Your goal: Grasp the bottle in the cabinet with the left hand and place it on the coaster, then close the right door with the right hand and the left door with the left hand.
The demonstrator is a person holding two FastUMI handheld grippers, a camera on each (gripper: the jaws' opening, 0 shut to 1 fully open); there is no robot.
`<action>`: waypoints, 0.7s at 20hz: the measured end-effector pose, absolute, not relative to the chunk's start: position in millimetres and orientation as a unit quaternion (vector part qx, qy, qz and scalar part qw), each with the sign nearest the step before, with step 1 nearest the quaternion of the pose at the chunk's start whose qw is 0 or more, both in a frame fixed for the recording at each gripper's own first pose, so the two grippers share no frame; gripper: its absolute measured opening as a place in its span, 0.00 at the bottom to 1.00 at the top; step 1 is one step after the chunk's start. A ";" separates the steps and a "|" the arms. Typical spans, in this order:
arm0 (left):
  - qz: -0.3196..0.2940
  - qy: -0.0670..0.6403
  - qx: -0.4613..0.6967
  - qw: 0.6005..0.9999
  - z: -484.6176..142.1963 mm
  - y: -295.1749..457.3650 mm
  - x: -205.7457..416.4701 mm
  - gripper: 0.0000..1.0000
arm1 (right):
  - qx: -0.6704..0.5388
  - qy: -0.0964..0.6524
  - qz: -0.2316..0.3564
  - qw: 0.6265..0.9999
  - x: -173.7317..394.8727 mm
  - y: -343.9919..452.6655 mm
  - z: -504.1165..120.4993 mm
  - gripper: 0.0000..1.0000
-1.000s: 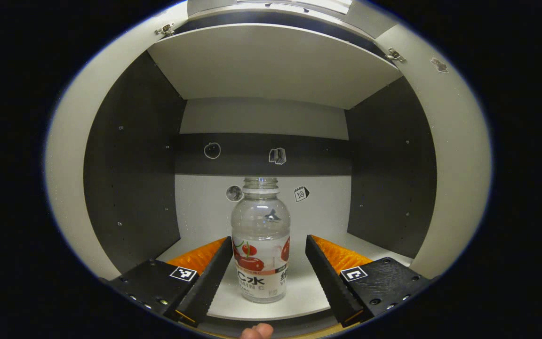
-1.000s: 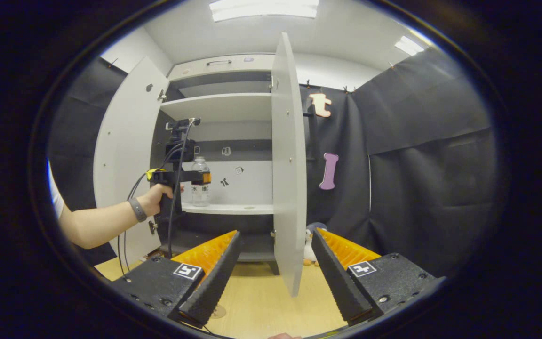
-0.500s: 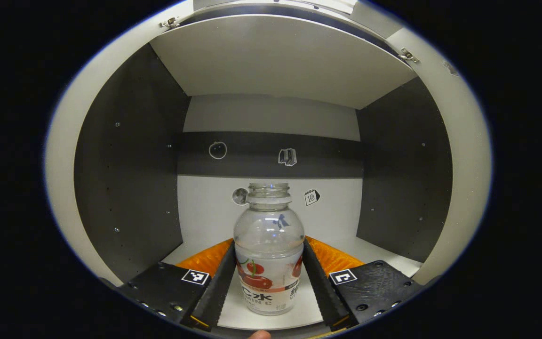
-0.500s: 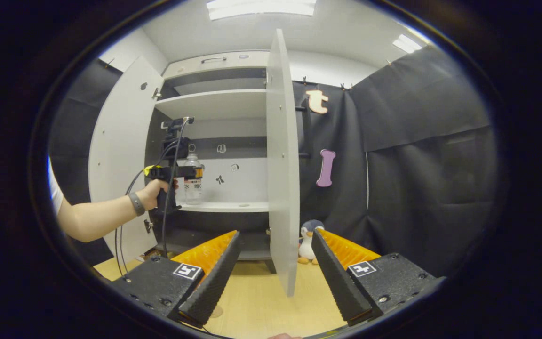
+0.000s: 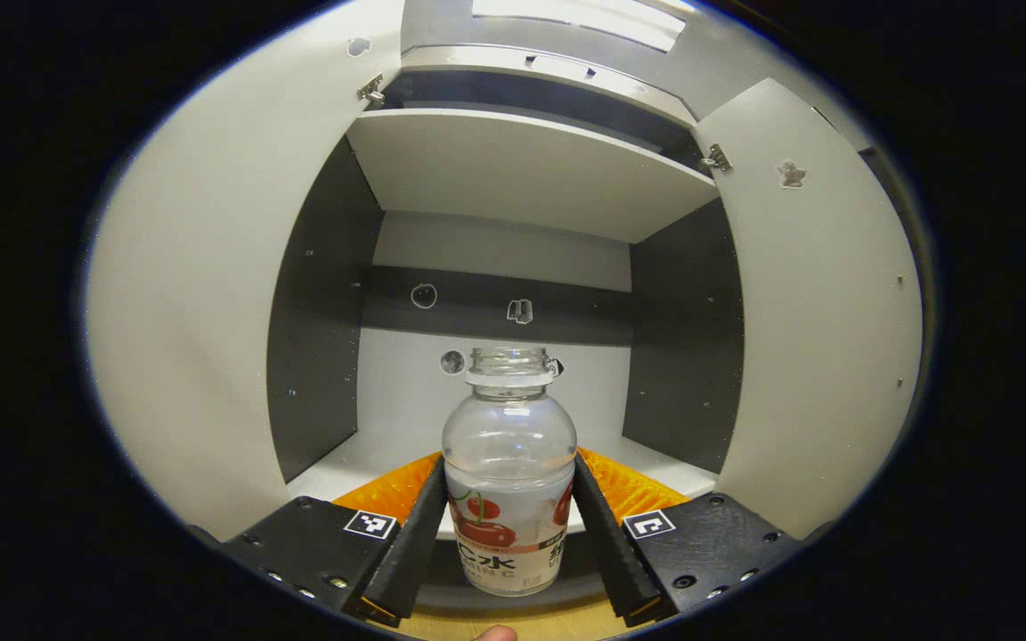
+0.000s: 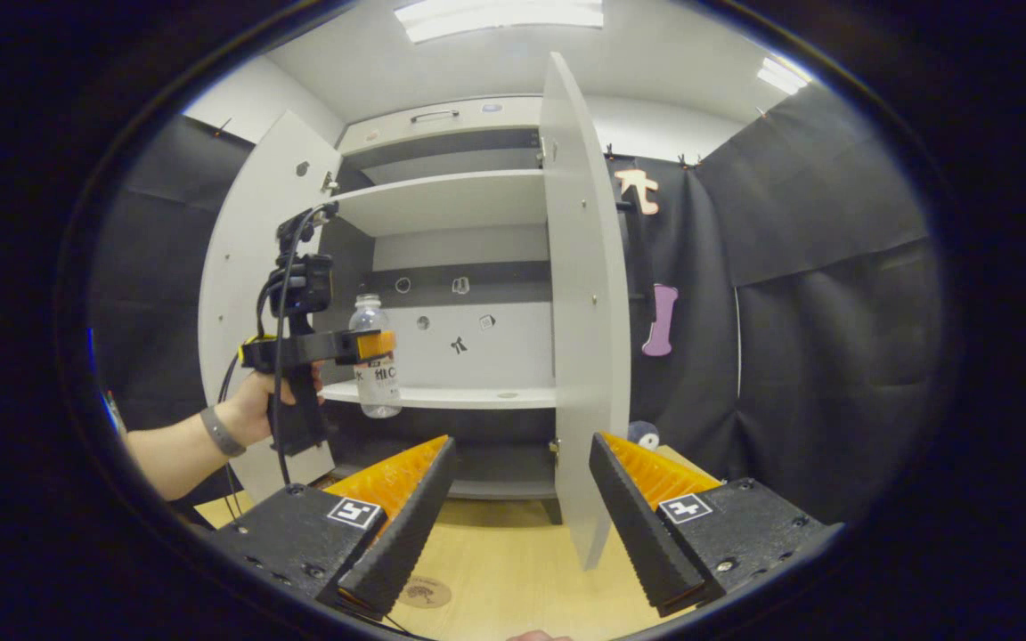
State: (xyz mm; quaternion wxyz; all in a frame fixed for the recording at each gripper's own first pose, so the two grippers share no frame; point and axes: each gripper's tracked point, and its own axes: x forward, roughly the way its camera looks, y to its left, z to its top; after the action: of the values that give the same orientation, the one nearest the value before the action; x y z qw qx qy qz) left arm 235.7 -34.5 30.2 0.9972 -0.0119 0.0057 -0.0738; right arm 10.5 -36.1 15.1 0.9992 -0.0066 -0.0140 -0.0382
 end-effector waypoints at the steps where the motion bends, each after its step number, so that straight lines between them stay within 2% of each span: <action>1: -0.086 0.001 -0.017 0.996 19.9 -41.0 219.6 0.77 | -0.005 -0.014 -0.034 0.999 10.8 -33.3 16.3 0.98; 8: -0.111 0.011 0.020 0.994 -90.9 -78.7 134.9 0.77 | 0.003 -0.012 -0.017 1.000 3.4 -22.2 28.3 0.99; 11: -0.146 0.046 0.025 0.988 -140.3 -106.7 108.0 0.77 | 0.000 -0.015 -0.020 1.000 -3.8 -23.4 35.5 0.98; 12: -0.151 0.054 0.025 0.987 -152.9 -111.4 100.1 0.77 | 0.000 -0.016 -0.019 1.000 -6.3 -22.9 36.4 0.94; 13: -0.150 0.059 0.023 0.987 -163.7 -113.3 92.3 0.77 | 0.000 -0.015 -0.019 1.000 -8.7 -23.0 36.3 0.94; 14: -0.143 0.057 0.018 0.988 -171.5 -112.6 87.4 0.77 | 0.001 -0.011 -0.020 1.000 -10.8 -23.5 34.0 0.98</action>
State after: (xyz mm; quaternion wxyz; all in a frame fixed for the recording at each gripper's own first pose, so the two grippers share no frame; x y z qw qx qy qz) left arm 87.4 -112.6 -171.5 0.9879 0.0177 0.0573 -0.1433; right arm -10.8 -23.5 34.0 0.9997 0.0007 -0.0109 -0.0199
